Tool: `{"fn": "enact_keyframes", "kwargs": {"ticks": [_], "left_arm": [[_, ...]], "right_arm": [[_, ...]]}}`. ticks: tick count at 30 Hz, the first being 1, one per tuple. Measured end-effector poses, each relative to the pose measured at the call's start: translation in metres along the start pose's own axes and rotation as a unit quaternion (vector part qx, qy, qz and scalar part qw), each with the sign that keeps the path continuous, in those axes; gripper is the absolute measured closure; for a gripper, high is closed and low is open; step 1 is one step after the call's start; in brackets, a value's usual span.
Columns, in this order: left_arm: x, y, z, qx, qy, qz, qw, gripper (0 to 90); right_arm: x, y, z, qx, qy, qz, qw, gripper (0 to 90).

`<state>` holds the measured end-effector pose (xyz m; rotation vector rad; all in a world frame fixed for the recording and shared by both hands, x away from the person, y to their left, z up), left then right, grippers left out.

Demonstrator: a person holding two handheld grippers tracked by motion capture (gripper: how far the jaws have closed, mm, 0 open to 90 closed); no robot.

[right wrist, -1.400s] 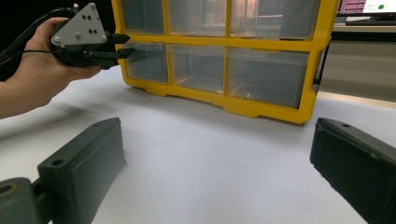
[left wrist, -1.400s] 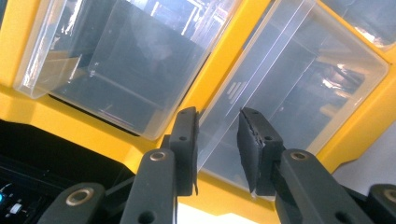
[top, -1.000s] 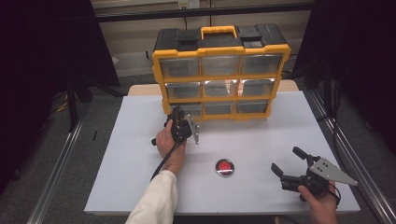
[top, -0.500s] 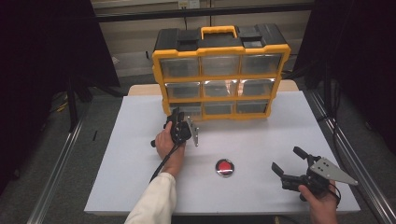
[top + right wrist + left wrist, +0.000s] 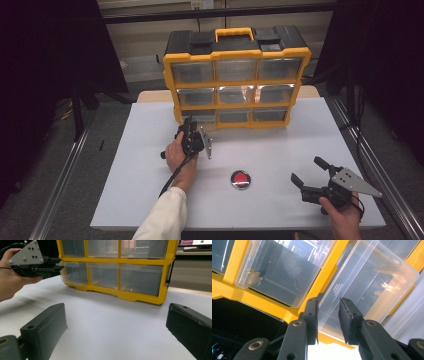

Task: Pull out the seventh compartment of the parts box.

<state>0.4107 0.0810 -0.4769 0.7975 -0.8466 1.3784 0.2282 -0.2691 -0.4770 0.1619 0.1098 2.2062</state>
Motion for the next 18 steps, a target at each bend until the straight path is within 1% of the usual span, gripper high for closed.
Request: {"fn": "enact_keyframes", "kwargs": {"ticks": [2, 4, 5, 6, 7, 8, 9, 10, 11, 12, 13, 14, 17, 18], "left_arm": [[-0.0004, 0.0003, 0.0004, -0.003, 0.002, 0.000, 1.0000, 69.0], [0.0012, 0.0024, -0.0006, 0.007, -0.011, -0.003, 0.9999, 69.0], [-0.0012, 0.0015, 0.0000, -0.003, 0.008, -0.003, 1.0000, 69.0], [0.0000, 0.0029, -0.0005, 0.003, -0.002, -0.004, 1.0000, 69.0], [0.0002, 0.0027, 0.0004, -0.006, 0.002, 0.003, 1.0000, 69.0], [-0.0007, 0.0032, 0.0000, -0.005, 0.007, 0.000, 1.0000, 69.0], [-0.0003, 0.0039, -0.0003, -0.004, 0.005, 0.000, 1.0000, 69.0], [-0.0011, 0.0040, -0.0002, -0.006, 0.009, -0.001, 0.9999, 69.0], [0.0001, 0.0057, -0.0008, 0.001, -0.001, -0.003, 1.0000, 69.0], [0.0007, 0.0057, -0.0006, -0.002, 0.001, 0.000, 1.0000, 68.9], [-0.0002, 0.0062, -0.0005, -0.002, 0.004, -0.004, 1.0000, 69.0], [0.0001, 0.0065, -0.0001, -0.006, 0.004, 0.000, 1.0000, 69.0], [0.0010, 0.0088, -0.0005, -0.002, -0.003, -0.003, 1.0000, 68.8], [0.0006, 0.0088, -0.0005, -0.005, 0.002, -0.003, 1.0000, 68.7]], "right_arm": [[0.0001, -0.0001, 0.0000, -0.001, -0.001, -0.001, 1.0000, 2.4], [-0.0003, 0.0003, 0.0000, -0.001, 0.000, -0.001, 1.0000, 2.4], [-0.0002, 0.0003, 0.0001, -0.001, -0.001, -0.001, 1.0000, 2.4], [-0.0003, 0.0002, 0.0002, -0.002, -0.001, 0.001, 1.0000, 2.3], [-0.0003, 0.0002, 0.0001, -0.001, -0.001, 0.000, 1.0000, 2.4], [-0.0001, 0.0001, 0.0001, -0.001, -0.001, 0.000, 1.0000, 2.3], [0.0001, 0.0000, 0.0002, -0.001, -0.001, 0.001, 1.0000, 2.3], [0.0001, 0.0002, 0.0003, -0.001, 0.000, 0.000, 1.0000, 2.3], [0.0007, 0.0000, 0.0005, -0.002, -0.003, 0.000, 1.0000, 2.3], [0.0007, -0.0002, 0.0005, -0.002, -0.003, 0.000, 1.0000, 2.3], [0.0007, -0.0002, 0.0005, -0.002, -0.003, 0.000, 1.0000, 2.3], [0.0007, -0.0002, 0.0005, -0.002, -0.003, 0.000, 1.0000, 2.4], [0.0007, -0.0001, 0.0004, -0.001, -0.001, 0.000, 1.0000, 2.4], [0.0008, -0.0002, 0.0004, -0.001, -0.001, 0.000, 1.0000, 2.3]]}}
Point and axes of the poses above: each handheld gripper's, and its own axes: y roughly backward along the jaws, z roughly out of its top, x roughly to its left, the point moved 4 cm from there along -y, roughly forward along the jaws, and after that the axes turned 10 degrees about z, right-handed, at the moved point
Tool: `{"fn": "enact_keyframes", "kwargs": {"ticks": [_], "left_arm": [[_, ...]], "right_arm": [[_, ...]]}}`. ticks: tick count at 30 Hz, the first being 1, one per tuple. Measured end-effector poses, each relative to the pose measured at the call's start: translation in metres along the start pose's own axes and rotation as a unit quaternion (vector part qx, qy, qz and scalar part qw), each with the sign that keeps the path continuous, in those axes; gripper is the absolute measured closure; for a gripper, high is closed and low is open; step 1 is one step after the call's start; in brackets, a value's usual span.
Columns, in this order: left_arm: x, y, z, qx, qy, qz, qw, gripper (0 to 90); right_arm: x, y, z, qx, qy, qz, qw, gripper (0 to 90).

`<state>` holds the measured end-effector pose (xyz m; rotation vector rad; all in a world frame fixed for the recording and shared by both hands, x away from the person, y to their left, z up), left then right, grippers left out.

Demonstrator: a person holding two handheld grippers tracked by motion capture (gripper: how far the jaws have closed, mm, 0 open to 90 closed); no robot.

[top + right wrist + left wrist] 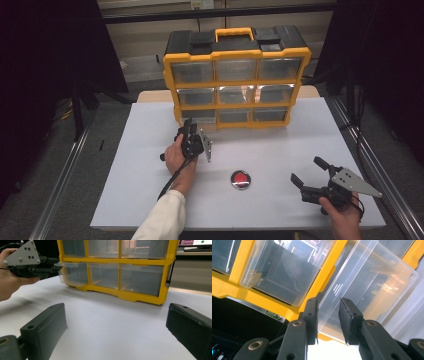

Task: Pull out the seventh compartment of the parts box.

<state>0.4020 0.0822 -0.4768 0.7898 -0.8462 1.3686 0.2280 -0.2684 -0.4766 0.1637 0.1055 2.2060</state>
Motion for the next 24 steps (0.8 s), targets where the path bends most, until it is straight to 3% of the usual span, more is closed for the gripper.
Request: {"fn": "enact_keyframes", "kwargs": {"ticks": [7, 8, 9, 14, 17, 24], "left_arm": [[0.002, 0.003, 0.000, -0.001, -0.007, 0.000, 1.0000, 68.6], [0.001, 0.003, 0.001, -0.009, -0.001, 0.003, 1.0000, 68.6], [0.000, 0.004, 0.000, 0.000, 0.002, -0.002, 1.0000, 68.5], [0.000, 0.007, 0.001, -0.003, 0.004, -0.003, 1.0000, 68.1], [0.001, 0.009, 0.001, -0.002, -0.006, -0.002, 1.0000, 68.0], [-0.001, 0.011, 0.000, -0.006, 0.007, -0.006, 0.9999, 68.1]], "right_arm": [[0.001, 0.000, 0.000, -0.002, 0.000, 0.001, 1.0000, 2.3], [0.000, 0.000, 0.000, -0.001, 0.002, 0.002, 1.0000, 2.4], [0.000, 0.000, 0.000, 0.001, 0.002, 0.003, 1.0000, 2.4], [0.001, 0.000, 0.000, 0.000, 0.000, 0.000, 1.0000, 2.3], [0.001, 0.000, 0.001, -0.001, 0.000, -0.001, 1.0000, 2.3], [0.001, 0.000, 0.001, -0.002, 0.001, 0.002, 1.0000, 2.3]]}}
Point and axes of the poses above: each handheld gripper's, and its own axes: y roughly backward along the jaws, z roughly out of its top, x roughly to its left, the point moved 4 cm from there along -y, roughly forward along the jaws, and after that the axes turned 10 degrees about z, right-handed, at the moved point
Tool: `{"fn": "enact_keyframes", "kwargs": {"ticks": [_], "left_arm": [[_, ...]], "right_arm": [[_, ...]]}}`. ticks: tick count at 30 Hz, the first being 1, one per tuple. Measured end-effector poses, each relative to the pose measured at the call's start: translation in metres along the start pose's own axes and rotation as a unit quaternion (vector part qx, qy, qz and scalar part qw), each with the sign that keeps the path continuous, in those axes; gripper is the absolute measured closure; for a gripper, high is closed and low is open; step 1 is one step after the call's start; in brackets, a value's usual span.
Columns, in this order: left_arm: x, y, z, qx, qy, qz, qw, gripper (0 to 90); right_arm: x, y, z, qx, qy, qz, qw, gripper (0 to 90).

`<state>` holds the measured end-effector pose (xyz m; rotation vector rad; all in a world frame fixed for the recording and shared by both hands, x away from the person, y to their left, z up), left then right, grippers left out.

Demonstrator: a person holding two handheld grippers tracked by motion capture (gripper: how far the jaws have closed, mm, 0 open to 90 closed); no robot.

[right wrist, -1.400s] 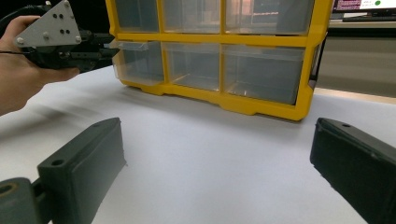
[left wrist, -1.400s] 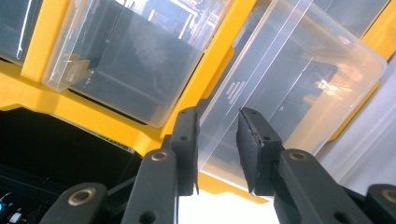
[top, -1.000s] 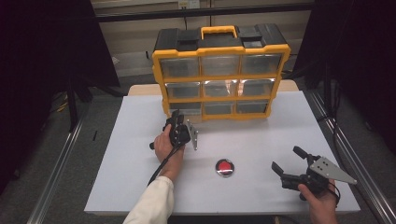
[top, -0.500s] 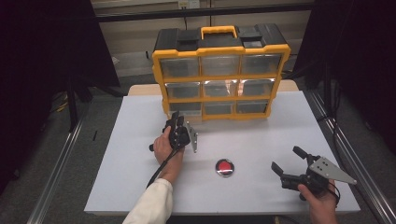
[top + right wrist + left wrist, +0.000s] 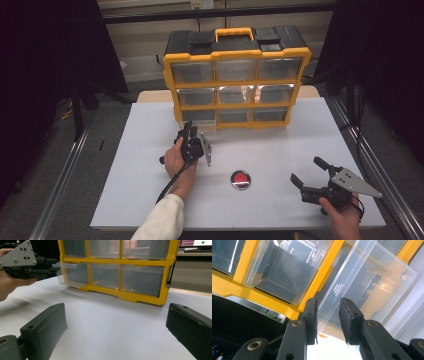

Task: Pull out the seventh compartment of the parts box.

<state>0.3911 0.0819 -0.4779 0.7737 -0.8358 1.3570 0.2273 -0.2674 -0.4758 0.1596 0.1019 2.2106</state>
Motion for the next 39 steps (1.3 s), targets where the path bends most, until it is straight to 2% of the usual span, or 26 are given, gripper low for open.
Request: {"fn": "enact_keyframes", "kwargs": {"ticks": [2, 3, 6, 7, 8, 9, 12, 13, 17, 22, 23, 37, 39], "left_arm": [[0.0019, 0.0004, 0.0004, -0.004, -0.013, 0.004, 0.9999, 68.1], [0.0001, 0.0013, -0.0003, -0.002, -0.003, 0.001, 1.0000, 68.2], [0.0017, 0.0039, -0.0002, 0.002, -0.014, 0.005, 0.9999, 68.2], [0.0013, 0.0039, -0.0001, 0.000, -0.010, 0.004, 0.9999, 68.2], [0.0020, 0.0043, -0.0005, 0.003, -0.016, -0.002, 0.9999, 68.2], [0.0013, 0.0040, -0.0005, -0.001, -0.007, -0.001, 1.0000, 68.2], [0.0004, 0.0051, -0.0001, -0.003, -0.002, -0.001, 1.0000, 68.1], [0.0016, 0.0061, 0.0000, -0.002, -0.009, -0.001, 1.0000, 68.1], [0.0011, 0.0079, -0.0002, -0.003, -0.004, 0.000, 1.0000, 67.9], [0.0017, 0.0094, -0.0005, -0.002, -0.008, -0.004, 1.0000, 67.8], [0.0019, 0.0093, -0.0005, -0.004, -0.004, 0.002, 1.0000, 67.8], [0.0033, 0.0092, 0.0000, -0.011, -0.013, -0.001, 0.9998, 67.9], [0.0024, 0.0100, -0.0009, -0.006, -0.005, -0.003, 1.0000, 67.9]], "right_arm": [[0.0000, 0.0000, 0.0001, 0.000, 0.000, 0.000, 1.0000, 2.3], [0.0001, 0.0002, 0.0001, 0.000, 0.001, 0.000, 1.0000, 2.4], [-0.0002, 0.0011, 0.0004, 0.000, 0.001, 0.000, 1.0000, 2.4], [-0.0001, 0.0009, 0.0005, -0.001, 0.000, -0.001, 1.0000, 2.4], [-0.0001, 0.0006, 0.0006, -0.003, -0.002, -0.002, 1.0000, 2.3], [0.0000, 0.0007, 0.0005, -0.002, -0.001, -0.003, 1.0000, 2.3], [0.0003, 0.0009, 0.0004, 0.000, 0.001, -0.002, 1.0000, 2.4], [0.0001, 0.0008, 0.0004, 0.000, 0.001, -0.001, 1.0000, 2.4], [0.0004, 0.0009, 0.0005, 0.000, 0.001, -0.001, 1.0000, 2.3], [0.0007, 0.0006, 0.0003, 0.001, 0.002, 0.000, 1.0000, 2.4], [0.0006, 0.0009, 0.0002, 0.002, 0.003, 0.001, 1.0000, 2.4], [0.0011, 0.0007, 0.0015, -0.003, 0.000, 0.001, 1.0000, 2.3], [0.0018, 0.0006, 0.0015, -0.002, 0.000, 0.003, 1.0000, 2.3]]}}
Point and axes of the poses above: each handheld gripper's, and its own axes: y roughly backward along the jaws, z roughly out of its top, x roughly to its left, the point moved 4 cm from there along -y, roughly forward along the jaws, and after that the axes turned 10 degrees about z, right-handed, at the moved point
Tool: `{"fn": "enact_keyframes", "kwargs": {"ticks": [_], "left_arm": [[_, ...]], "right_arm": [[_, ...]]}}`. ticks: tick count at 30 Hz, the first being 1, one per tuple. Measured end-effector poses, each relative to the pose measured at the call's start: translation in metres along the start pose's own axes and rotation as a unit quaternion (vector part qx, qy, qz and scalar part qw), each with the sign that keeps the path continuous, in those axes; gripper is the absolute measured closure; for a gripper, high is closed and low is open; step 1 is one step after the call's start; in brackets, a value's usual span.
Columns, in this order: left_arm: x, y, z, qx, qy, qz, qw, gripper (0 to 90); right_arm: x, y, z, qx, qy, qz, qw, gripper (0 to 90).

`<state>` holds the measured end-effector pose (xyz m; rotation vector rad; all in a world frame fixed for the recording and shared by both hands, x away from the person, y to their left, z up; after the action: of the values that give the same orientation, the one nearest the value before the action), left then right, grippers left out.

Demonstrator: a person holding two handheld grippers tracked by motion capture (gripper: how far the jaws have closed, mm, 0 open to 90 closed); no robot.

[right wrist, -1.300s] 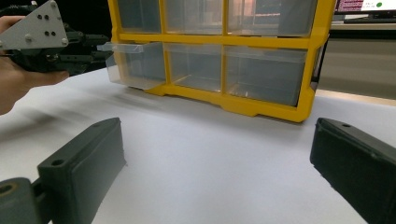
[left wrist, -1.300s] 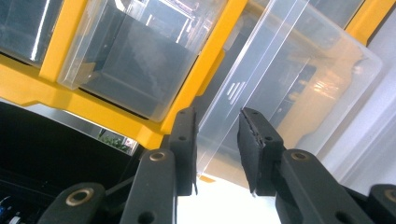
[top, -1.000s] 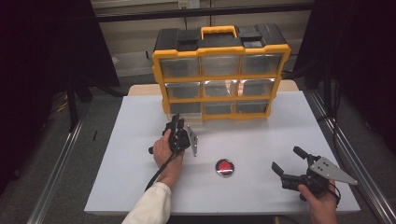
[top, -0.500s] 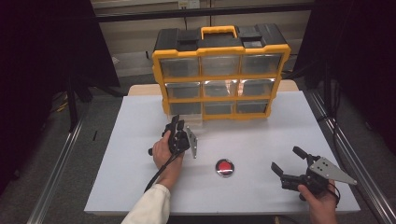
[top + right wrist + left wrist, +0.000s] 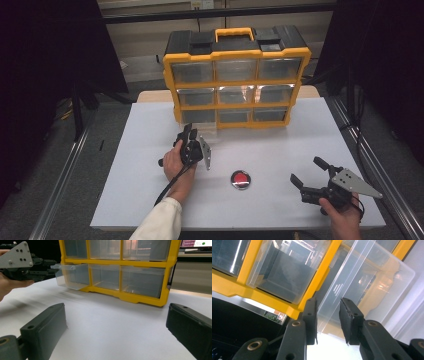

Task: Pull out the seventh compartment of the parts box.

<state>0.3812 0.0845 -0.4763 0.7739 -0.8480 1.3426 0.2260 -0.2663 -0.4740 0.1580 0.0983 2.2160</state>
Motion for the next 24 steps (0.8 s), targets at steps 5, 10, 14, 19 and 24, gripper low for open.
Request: {"fn": "enact_keyframes", "kwargs": {"ticks": [5, 10, 14, 19, 24], "left_arm": [[0.0009, -0.0002, 0.0007, -0.005, -0.005, -0.002, 1.0000, 68.0], [0.0003, 0.0007, -0.0006, 0.000, -0.004, -0.002, 1.0000, 68.1], [-0.0036, -0.0005, -0.0006, -0.004, -0.009, -0.004, 0.9999, 68.0], [-0.0013, -0.0002, -0.0015, -0.001, -0.007, -0.009, 0.9999, 67.7], [-0.0017, 0.0004, -0.0012, -0.001, -0.003, -0.008, 1.0000, 67.8]], "right_arm": [[0.0003, 0.0001, 0.0002, 0.000, 0.004, 0.003, 1.0000, 2.3], [-0.0004, 0.0001, -0.0002, 0.001, 0.001, -0.001, 1.0000, 2.3], [-0.0004, 0.0007, 0.0005, -0.002, 0.000, 0.000, 1.0000, 2.3], [-0.0002, 0.0005, 0.0006, -0.001, 0.003, 0.002, 1.0000, 2.3], [-0.0001, 0.0002, 0.0002, 0.001, 0.003, 0.002, 1.0000, 2.3]]}}
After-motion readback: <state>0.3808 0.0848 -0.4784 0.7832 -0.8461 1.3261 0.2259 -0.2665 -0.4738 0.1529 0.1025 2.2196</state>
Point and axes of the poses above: each handheld gripper's, and its own axes: y roughly backward along the jaws, z roughly out of its top, x roughly to its left, the point moved 4 cm from there along -y, roughly forward along the jaws, and after that the axes turned 10 degrees about z, right-handed, at the moved point
